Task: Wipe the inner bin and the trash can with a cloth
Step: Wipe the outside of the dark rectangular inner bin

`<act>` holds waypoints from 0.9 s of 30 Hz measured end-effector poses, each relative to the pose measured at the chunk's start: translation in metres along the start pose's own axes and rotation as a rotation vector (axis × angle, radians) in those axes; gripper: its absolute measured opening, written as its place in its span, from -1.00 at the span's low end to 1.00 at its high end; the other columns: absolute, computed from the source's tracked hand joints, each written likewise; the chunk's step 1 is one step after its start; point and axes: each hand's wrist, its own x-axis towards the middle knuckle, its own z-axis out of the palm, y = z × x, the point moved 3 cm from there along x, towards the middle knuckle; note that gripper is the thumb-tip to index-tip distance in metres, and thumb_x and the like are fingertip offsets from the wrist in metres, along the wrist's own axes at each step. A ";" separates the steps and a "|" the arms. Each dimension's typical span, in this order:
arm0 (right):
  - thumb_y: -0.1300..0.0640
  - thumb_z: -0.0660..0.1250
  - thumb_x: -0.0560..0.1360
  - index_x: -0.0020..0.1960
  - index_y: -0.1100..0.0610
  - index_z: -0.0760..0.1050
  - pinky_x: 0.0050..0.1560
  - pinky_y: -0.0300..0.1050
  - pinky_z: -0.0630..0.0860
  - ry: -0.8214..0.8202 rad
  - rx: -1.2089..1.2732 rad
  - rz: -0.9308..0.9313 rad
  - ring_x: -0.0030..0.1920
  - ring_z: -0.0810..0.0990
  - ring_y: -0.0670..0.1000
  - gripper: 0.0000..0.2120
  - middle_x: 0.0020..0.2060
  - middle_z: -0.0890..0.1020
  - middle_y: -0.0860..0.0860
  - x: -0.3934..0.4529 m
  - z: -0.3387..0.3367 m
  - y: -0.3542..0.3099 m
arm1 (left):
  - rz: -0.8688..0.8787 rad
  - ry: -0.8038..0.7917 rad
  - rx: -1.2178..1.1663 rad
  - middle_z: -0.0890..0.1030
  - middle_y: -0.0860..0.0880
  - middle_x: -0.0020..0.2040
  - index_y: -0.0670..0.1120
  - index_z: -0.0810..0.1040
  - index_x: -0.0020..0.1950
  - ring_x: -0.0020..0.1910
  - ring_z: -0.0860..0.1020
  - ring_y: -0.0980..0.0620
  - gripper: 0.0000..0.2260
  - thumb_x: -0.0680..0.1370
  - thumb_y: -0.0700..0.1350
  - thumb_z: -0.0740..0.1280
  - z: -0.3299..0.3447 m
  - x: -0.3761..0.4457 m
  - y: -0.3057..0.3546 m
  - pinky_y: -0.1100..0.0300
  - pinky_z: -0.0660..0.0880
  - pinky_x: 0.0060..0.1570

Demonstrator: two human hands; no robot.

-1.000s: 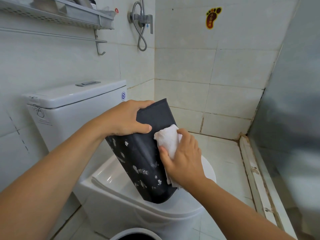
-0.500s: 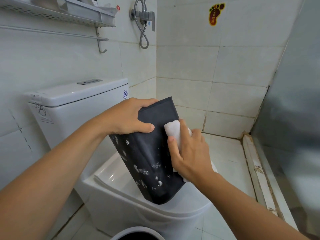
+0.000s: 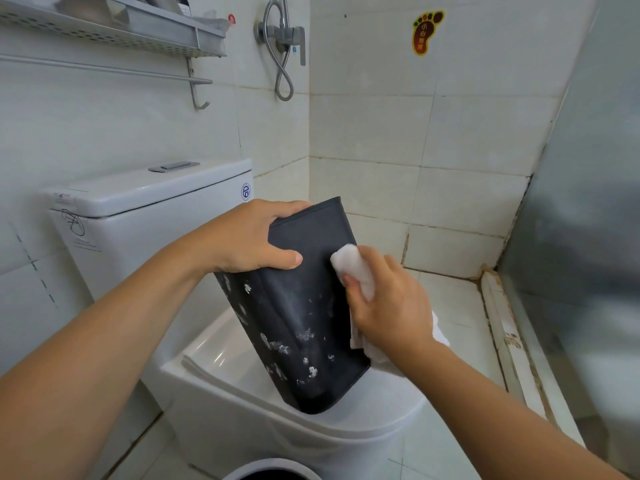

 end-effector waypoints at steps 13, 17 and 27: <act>-0.05 0.37 0.54 0.21 -0.05 0.56 -0.34 -0.10 0.30 0.019 -0.151 -0.116 -0.29 0.54 0.14 -0.74 -0.23 0.53 -0.03 0.005 -0.006 -0.007 | 0.001 0.000 -0.017 0.67 0.29 0.18 0.45 0.48 0.24 0.13 0.66 0.22 -0.42 0.51 -0.21 0.51 -0.004 -0.006 -0.002 0.16 0.58 0.24; -0.15 0.35 0.56 0.40 -0.01 0.44 -0.16 -0.03 0.42 0.049 -0.028 0.147 -0.04 0.60 0.17 -0.54 0.04 0.61 0.01 0.013 -0.016 0.005 | -0.021 -0.009 0.015 0.66 0.33 0.16 0.37 0.46 0.35 0.10 0.66 0.26 -0.42 0.51 -0.17 0.52 -0.003 -0.003 0.000 0.16 0.57 0.25; -0.07 0.34 0.55 0.30 0.23 0.51 -0.32 0.03 0.41 0.121 -0.189 -0.226 -0.27 0.50 0.19 -0.55 -0.20 0.53 0.09 -0.007 0.016 -0.011 | -0.011 0.019 0.054 0.69 0.24 0.13 0.67 0.43 0.04 0.09 0.68 0.13 -0.37 0.49 -0.14 0.51 -0.003 -0.005 0.008 -0.04 0.59 0.23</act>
